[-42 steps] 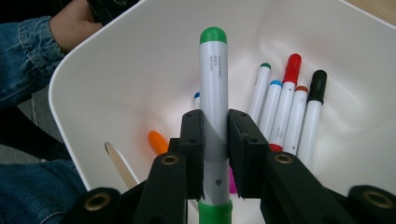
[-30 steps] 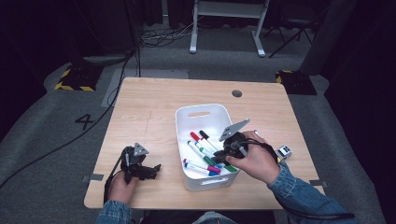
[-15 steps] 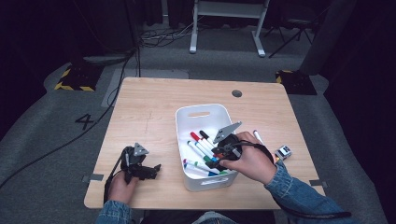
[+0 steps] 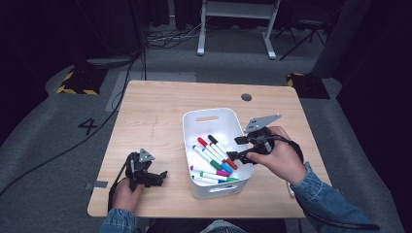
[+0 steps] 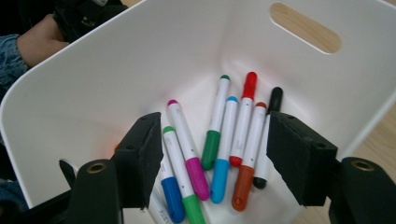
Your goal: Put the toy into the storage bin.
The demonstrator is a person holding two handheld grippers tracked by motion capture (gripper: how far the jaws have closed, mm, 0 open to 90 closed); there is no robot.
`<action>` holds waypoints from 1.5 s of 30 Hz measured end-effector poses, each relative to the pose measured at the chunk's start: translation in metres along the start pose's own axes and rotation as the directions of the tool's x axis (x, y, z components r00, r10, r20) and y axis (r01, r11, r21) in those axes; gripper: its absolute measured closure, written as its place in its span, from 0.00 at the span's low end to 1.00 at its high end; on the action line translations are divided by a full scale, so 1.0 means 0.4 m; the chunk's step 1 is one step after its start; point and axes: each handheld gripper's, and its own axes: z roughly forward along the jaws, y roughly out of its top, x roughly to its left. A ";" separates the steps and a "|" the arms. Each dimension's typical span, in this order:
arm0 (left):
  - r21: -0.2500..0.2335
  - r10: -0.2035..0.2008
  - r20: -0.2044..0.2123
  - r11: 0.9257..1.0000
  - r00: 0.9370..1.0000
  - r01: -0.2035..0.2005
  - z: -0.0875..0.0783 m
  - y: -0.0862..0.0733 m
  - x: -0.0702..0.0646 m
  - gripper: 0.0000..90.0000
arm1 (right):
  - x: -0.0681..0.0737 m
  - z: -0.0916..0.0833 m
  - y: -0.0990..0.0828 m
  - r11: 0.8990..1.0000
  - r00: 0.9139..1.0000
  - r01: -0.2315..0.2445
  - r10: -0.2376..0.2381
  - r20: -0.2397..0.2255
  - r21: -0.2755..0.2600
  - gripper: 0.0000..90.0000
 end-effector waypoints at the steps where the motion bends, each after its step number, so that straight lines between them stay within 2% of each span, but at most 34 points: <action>1: 0.000 0.000 0.000 1.000 1.000 0.000 0.000 0.000 0.000 0.00 | -0.009 -0.009 -0.002 1.000 1.000 0.001 -0.001 0.010 -0.007 0.41; 5: 0.000 0.000 0.000 1.000 1.000 0.000 0.000 0.000 0.000 0.00 | -0.040 -0.038 -0.014 0.999 0.999 -0.039 0.040 0.031 -0.026 0.42; 11: 0.000 0.000 0.000 1.000 1.000 0.000 0.000 0.000 0.000 0.00 | -0.087 -0.058 -0.042 0.995 0.993 -0.097 0.098 0.064 -0.020 0.42; 17: 0.000 0.000 0.000 1.000 1.000 0.000 0.000 0.000 0.000 0.00 | -0.131 -0.071 -0.064 0.992 0.988 -0.124 0.126 0.089 -0.030 0.43; 26: -0.001 0.000 -0.001 1.000 1.000 0.000 -0.001 0.000 0.001 0.00 | -0.204 -0.063 -0.117 0.980 0.969 -0.199 0.197 0.147 0.002 0.50; 31: -0.001 0.000 -0.001 1.000 1.000 0.000 -0.001 0.000 0.001 0.00 | -0.241 -0.053 -0.144 0.976 0.960 -0.217 0.210 0.182 0.015 0.52; 35: -0.002 0.000 -0.001 1.000 1.000 0.000 -0.001 0.000 0.001 0.00 | -0.268 -0.041 -0.172 0.969 0.950 -0.242 0.228 0.214 0.041 0.55; 38: -0.001 0.000 -0.001 1.000 1.000 0.000 -0.001 0.000 0.001 0.00 | -0.287 -0.027 -0.193 0.963 0.939 -0.263 0.241 0.247 0.060 0.58; 45: 0.002 0.000 -0.001 1.000 1.000 0.000 -0.001 0.000 0.001 0.00 | -0.321 0.006 -0.227 0.949 0.923 -0.301 0.267 0.277 0.089 0.64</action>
